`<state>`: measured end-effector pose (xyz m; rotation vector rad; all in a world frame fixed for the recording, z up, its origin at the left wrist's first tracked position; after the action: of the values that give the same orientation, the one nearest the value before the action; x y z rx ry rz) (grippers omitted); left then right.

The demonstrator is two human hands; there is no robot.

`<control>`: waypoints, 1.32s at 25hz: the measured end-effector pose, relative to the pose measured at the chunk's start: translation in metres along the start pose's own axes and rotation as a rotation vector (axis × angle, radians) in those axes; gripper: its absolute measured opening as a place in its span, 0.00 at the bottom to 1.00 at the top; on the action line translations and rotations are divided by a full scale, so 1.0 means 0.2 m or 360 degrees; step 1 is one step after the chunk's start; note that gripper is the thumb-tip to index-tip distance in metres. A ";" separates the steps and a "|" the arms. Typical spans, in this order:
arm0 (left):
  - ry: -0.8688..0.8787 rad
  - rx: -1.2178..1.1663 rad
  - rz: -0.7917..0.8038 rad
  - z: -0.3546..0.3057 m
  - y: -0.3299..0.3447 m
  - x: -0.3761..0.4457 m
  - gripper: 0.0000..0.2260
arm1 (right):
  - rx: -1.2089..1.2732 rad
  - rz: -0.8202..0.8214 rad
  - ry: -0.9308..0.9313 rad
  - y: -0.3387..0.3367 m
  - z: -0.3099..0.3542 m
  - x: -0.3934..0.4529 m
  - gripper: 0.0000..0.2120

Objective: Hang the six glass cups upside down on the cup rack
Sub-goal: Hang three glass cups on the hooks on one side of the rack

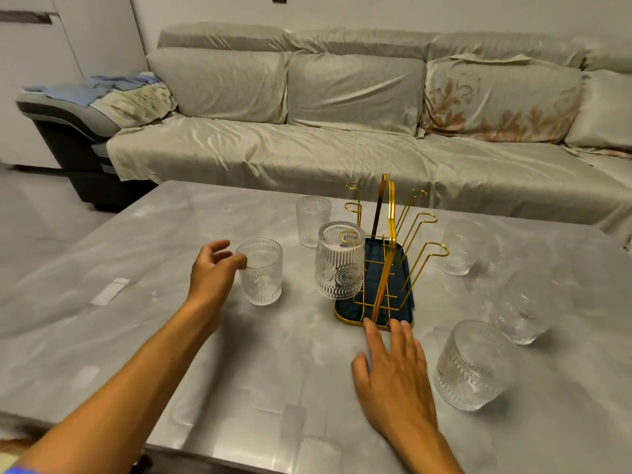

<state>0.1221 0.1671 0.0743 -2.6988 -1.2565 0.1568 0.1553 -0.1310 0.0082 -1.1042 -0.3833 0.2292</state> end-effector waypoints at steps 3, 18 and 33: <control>0.0059 -0.0146 0.0474 0.10 0.10 0.02 0.36 | -0.0002 0.0007 0.0009 0.00 0.00 0.00 0.28; 0.0545 0.0369 0.0121 -0.38 -0.05 0.05 0.38 | -0.0051 0.0138 0.0108 0.05 -0.03 0.04 0.29; 0.0954 0.1091 0.0822 -1.01 0.66 0.09 0.26 | 0.0003 0.0107 0.0066 0.02 -0.02 0.06 0.32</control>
<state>0.2649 0.0778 0.2474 -2.1396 -0.2480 -0.1363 0.1683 -0.1281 0.0055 -1.1191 -0.3091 0.2656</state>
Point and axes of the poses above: each hand's wrist, its own x-axis towards the middle knuckle, its own y-axis out of the palm, z = x × y, the point moved 5 cm from there along x, towards the middle knuckle, and after that the axes turned 8 degrees about x, right-handed, at the moved point
